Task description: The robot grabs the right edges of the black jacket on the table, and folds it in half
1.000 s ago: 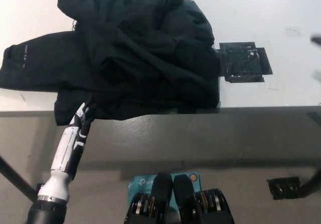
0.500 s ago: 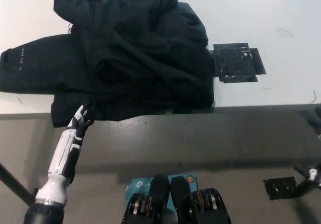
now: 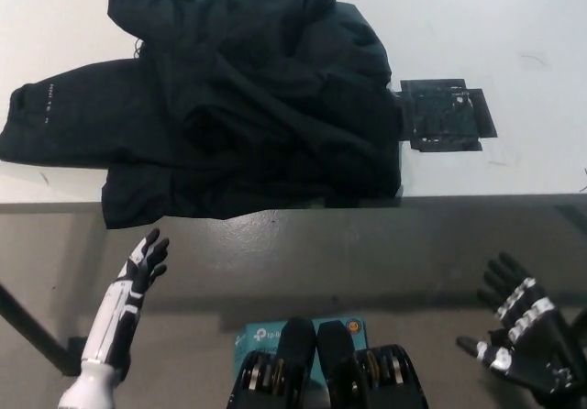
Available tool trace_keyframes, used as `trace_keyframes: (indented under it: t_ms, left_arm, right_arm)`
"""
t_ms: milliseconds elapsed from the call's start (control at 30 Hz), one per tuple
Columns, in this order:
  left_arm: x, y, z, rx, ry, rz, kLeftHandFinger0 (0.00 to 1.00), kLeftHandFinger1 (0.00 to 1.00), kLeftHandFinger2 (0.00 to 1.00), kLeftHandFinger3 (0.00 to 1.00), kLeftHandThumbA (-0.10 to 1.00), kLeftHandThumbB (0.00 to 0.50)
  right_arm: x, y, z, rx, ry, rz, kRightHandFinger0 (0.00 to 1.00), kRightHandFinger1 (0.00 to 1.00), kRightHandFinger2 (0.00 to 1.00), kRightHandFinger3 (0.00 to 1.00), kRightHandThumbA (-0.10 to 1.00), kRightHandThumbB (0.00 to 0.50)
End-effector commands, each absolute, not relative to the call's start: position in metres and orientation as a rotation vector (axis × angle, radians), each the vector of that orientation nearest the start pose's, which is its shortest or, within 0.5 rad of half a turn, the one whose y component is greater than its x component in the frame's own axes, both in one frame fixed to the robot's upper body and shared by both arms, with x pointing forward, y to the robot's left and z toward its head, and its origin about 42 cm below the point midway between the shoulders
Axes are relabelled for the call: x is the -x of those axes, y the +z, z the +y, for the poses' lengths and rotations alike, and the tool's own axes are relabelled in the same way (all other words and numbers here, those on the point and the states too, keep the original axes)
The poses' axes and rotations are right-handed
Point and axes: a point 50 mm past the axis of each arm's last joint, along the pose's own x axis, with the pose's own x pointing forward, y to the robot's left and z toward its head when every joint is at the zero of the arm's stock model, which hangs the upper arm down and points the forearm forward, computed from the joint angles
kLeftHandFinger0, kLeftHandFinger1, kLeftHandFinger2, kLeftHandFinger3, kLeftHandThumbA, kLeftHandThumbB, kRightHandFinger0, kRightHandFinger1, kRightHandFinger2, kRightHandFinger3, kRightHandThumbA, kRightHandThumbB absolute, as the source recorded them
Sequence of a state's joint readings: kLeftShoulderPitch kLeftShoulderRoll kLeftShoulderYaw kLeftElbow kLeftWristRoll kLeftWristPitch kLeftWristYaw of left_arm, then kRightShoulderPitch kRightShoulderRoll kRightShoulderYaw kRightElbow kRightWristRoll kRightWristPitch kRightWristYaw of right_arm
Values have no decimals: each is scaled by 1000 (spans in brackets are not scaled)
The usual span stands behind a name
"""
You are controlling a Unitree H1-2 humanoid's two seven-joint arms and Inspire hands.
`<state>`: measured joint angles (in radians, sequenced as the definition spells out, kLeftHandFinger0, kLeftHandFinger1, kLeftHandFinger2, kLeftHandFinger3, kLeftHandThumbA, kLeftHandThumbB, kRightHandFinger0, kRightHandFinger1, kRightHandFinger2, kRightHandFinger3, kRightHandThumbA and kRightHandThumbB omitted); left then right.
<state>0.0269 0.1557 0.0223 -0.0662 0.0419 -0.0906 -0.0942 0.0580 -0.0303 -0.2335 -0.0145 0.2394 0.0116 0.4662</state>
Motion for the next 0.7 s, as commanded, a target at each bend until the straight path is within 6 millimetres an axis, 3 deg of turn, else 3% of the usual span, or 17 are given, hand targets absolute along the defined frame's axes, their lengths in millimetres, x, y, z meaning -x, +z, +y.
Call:
trace_keyframes:
  t_ms: [0, 100, 667]
  left_arm:
    - [-267, 136, 276, -218, -107, -211, 1000, 1000, 1000, 1000, 1000, 262]
    - [-265, 136, 276, -216, -102, -192, 1000, 1000, 1000, 1000, 1000, 277]
    - [-273, 139, 275, -219, -113, -203, 1000, 1000, 1000, 1000, 1000, 249]
  right_arm:
    - [-245, 90, -265, -53, 197, -158, 1000, 1000, 1000, 1000, 1000, 256]
    - [-244, 89, -264, -46, 207, -175, 1000, 1000, 1000, 1000, 1000, 214]
    - [-254, 93, -267, -5, 213, -199, 1000, 1000, 1000, 1000, 1000, 186]
